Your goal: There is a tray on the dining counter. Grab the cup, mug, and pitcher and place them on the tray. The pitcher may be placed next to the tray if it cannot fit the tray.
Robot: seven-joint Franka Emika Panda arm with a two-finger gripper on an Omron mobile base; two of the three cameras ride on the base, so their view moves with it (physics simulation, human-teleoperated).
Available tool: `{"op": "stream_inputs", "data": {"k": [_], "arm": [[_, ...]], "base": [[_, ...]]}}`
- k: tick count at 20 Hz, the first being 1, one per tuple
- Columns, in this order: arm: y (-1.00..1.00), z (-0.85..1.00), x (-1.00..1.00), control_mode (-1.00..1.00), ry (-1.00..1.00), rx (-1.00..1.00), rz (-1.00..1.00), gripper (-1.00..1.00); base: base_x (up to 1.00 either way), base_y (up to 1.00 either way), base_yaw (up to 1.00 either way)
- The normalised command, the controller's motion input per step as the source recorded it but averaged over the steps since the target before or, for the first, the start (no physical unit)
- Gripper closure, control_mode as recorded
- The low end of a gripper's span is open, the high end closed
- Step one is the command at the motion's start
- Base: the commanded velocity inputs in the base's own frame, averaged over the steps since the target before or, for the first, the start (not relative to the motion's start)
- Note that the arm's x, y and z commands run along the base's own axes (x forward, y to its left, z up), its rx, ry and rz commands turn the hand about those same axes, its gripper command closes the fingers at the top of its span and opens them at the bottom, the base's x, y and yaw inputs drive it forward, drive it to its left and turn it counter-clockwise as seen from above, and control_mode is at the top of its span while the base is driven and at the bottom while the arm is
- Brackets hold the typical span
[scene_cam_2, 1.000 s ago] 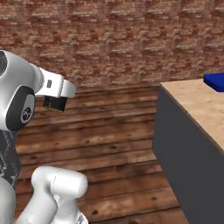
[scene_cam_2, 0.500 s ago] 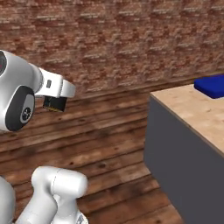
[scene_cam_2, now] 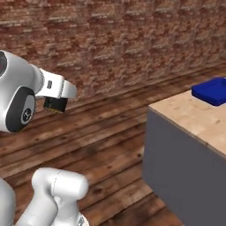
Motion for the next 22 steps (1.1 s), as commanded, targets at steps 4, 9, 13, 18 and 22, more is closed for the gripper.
{"op": "stream_inputs", "data": {"k": [4, 9, 13, 18, 22], "arm": [[0.0, 0.0, 0.0, 1.0, 0.0, 0.0, 0.0, 1.0], [0.0, 0.0, 0.0, 1.0, 0.0, 0.0, 0.0, 1.0], [0.0, 0.0, 0.0, 1.0, 0.0, 0.0, 0.0, 1.0], [0.0, 0.0, 0.0, 1.0, 0.0, 0.0, 0.0, 1.0], [0.0, 0.0, 0.0, 1.0, 0.0, 0.0, 0.0, 1.0]], "base": [[1.0, 0.86, -0.38], [1.0, 0.89, -0.39], [1.0, 0.88, -0.39], [1.0, 0.84, -0.39], [1.0, 0.72, -0.41]]}}
